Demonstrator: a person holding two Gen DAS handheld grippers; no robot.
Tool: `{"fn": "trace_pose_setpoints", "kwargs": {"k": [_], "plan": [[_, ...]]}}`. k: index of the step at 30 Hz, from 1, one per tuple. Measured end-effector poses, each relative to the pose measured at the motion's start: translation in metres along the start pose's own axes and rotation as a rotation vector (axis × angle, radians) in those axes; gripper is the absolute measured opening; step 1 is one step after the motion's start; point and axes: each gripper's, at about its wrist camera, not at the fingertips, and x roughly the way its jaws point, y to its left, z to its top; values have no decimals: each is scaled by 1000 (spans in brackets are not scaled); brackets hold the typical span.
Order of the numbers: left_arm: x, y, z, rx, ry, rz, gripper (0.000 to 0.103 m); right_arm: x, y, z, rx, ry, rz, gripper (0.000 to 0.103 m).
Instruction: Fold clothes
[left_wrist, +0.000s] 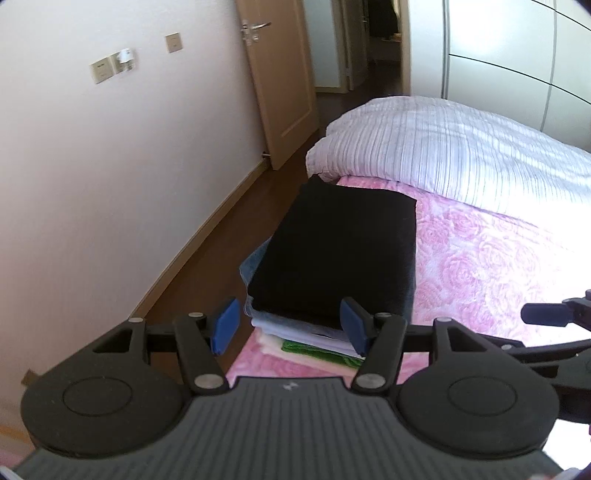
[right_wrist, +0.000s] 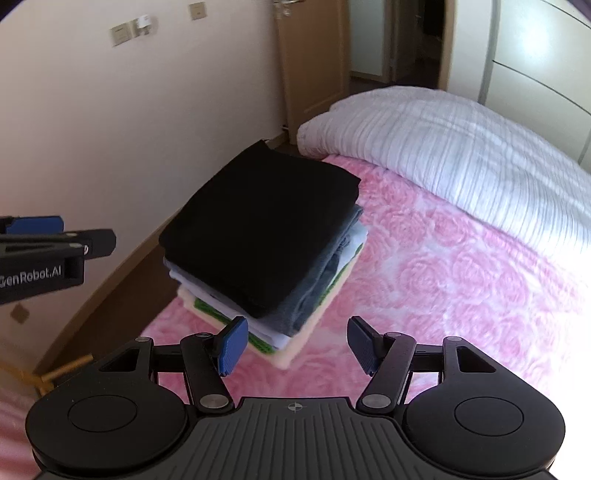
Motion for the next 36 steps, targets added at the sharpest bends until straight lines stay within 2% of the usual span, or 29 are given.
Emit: {"fn": "trace_pose_setpoints", "kwargs": {"k": [7, 11, 18, 26, 31, 36], "plan": [[-25, -53, -12, -78, 27, 24, 57, -13, -50, -15, -68, 10, 15, 63], [-37, -85, -25, -140, 75, 19, 57, -22, -77, -27, -108, 26, 55, 63], [-64, -128, -56, -229, 131, 69, 57, -36, -117, -51, -191, 58, 110, 63], [-89, -166, -81, -304, 152, 109, 57, -51, -143, -70, -266, 75, 136, 63], [-92, -178, -89, -342, 160, 151, 57, -56, -148, -70, -314, 73, 160, 63], [-84, -181, -93, -385, 188, 179, 57, -46, -149, -67, -340, 107, 184, 63]]}}
